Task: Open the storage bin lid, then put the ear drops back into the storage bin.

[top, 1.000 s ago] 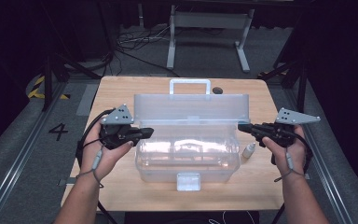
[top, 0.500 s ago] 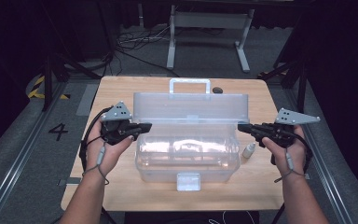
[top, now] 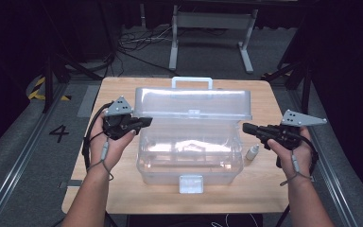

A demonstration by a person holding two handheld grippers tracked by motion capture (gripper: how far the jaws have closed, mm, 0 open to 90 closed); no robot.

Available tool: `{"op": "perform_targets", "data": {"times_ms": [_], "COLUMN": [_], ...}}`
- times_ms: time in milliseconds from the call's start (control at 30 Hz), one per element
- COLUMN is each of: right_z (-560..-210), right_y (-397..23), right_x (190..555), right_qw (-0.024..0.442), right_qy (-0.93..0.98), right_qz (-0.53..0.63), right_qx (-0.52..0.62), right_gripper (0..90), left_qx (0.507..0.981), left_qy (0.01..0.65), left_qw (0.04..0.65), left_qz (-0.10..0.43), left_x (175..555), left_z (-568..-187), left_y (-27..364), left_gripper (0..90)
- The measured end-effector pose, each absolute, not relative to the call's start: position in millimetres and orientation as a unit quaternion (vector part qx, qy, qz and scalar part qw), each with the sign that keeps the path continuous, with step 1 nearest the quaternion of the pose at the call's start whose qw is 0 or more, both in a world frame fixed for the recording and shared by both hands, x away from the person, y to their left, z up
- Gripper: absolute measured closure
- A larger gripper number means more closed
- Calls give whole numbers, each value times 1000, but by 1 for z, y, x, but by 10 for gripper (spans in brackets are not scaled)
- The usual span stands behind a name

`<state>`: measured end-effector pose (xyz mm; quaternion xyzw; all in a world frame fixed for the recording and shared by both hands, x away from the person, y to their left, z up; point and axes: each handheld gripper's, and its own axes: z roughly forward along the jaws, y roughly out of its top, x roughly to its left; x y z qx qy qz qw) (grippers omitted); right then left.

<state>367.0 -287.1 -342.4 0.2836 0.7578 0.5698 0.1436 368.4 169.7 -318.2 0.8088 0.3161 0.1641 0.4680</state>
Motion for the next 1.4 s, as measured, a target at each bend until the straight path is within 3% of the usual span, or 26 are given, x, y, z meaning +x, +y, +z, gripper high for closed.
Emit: {"op": "perform_targets", "data": {"times_ms": [433,633,867,1400], "right_z": [-337,-334,-326,-315], "right_y": [-294,-290,-280,-248], "right_x": [357,355,363,394], "right_qw": [191,231,270,336], "right_qy": [749,736,730,710], "right_qz": [557,547,529,505], "right_qx": [304,326,339,357], "right_gripper": [799,639,521,483], "left_qx": [807,809,806,807], "left_qy": [308,299,300,296], "left_qw": [472,478,484,482], "left_qz": [174,170,165,168], "left_x": [381,386,391,394], "left_z": [-312,-311,-312,-314], "left_y": [170,172,173,173], "left_gripper": [892,891,890,881]}}
